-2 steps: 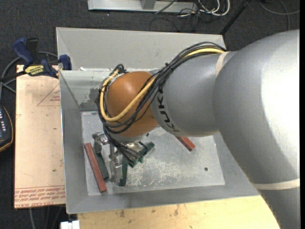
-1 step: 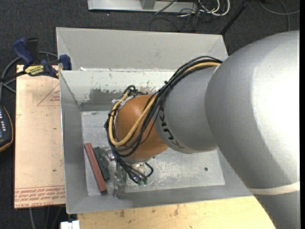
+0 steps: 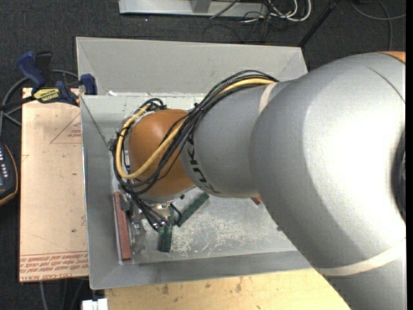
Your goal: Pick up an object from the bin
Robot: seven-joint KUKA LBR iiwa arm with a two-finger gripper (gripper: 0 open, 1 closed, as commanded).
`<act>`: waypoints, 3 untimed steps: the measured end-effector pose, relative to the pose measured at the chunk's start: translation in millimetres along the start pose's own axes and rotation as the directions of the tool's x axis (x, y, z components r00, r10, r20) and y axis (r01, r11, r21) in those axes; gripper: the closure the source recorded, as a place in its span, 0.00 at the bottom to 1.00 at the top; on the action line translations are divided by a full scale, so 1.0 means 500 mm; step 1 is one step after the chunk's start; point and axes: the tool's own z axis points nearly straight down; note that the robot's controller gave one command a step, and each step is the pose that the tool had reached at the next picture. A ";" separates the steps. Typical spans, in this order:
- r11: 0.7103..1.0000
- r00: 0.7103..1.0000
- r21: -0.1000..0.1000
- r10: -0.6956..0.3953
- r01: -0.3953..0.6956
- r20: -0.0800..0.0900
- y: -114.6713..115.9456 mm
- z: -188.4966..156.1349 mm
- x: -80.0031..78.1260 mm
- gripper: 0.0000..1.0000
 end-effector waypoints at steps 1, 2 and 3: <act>0.945 0.945 0.001 -0.327 0.327 -0.001 -0.018 0.018 -0.085 0.00; 0.945 0.945 0.000 -0.326 0.326 0.004 -0.016 0.014 -0.088 1.00; 0.945 0.945 0.000 -0.327 0.327 -0.002 -0.018 0.019 -0.084 0.00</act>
Offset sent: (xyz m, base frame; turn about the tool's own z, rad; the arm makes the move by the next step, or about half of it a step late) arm 0.0422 -0.0032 -0.0098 -0.3355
